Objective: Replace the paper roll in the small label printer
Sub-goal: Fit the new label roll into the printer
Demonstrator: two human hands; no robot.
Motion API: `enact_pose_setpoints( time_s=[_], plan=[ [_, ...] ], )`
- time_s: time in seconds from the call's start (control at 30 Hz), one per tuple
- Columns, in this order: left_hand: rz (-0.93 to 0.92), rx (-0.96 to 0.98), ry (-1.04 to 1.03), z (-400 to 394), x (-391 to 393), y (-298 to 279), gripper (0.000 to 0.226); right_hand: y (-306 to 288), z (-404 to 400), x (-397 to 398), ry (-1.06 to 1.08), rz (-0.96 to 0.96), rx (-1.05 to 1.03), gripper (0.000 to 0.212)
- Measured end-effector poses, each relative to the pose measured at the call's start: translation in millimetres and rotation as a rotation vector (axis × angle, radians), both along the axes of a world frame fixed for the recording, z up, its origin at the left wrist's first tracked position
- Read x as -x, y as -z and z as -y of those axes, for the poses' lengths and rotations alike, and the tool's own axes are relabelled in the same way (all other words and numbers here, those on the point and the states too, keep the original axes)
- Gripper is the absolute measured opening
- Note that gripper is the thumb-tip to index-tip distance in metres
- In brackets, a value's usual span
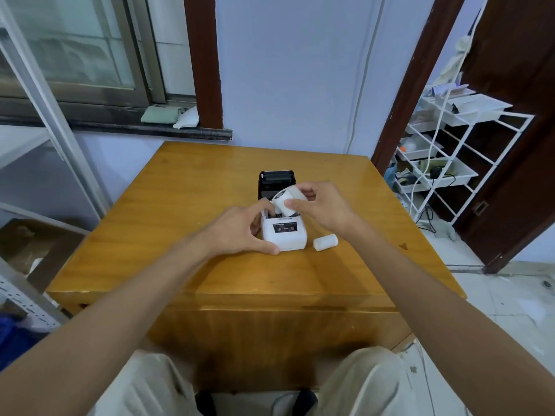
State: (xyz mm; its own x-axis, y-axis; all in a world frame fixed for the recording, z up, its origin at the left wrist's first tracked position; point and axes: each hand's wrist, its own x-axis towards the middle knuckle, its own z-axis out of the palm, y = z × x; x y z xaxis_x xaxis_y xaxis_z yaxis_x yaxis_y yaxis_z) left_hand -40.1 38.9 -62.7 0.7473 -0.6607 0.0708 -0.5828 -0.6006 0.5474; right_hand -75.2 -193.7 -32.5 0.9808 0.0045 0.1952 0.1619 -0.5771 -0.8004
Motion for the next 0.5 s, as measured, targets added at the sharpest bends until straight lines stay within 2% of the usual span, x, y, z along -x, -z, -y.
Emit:
enact_pose_setpoints(
  time_s=[0.17, 0.3, 0.4, 0.5],
  plan=[
    [-0.044, 0.083, 0.052, -6, -5, 6, 0.056, -5, -6, -10, -0.064, 0.012, 0.260, 0.024],
    [-0.043, 0.138, 0.036, -5, -5, 11, 0.056, -9, -11, -18, -0.133, 0.007, 0.561, 0.025],
    [-0.023, 0.153, 0.038, -6, -6, 15, 0.057, -15, -18, -24, -0.164, -0.006, 0.704, 0.022],
    [-0.012, 0.178, 0.024, -7, -7, 19, 0.058, -15, -26, -31, -0.199, 0.062, 0.839, 0.023]
  ],
)
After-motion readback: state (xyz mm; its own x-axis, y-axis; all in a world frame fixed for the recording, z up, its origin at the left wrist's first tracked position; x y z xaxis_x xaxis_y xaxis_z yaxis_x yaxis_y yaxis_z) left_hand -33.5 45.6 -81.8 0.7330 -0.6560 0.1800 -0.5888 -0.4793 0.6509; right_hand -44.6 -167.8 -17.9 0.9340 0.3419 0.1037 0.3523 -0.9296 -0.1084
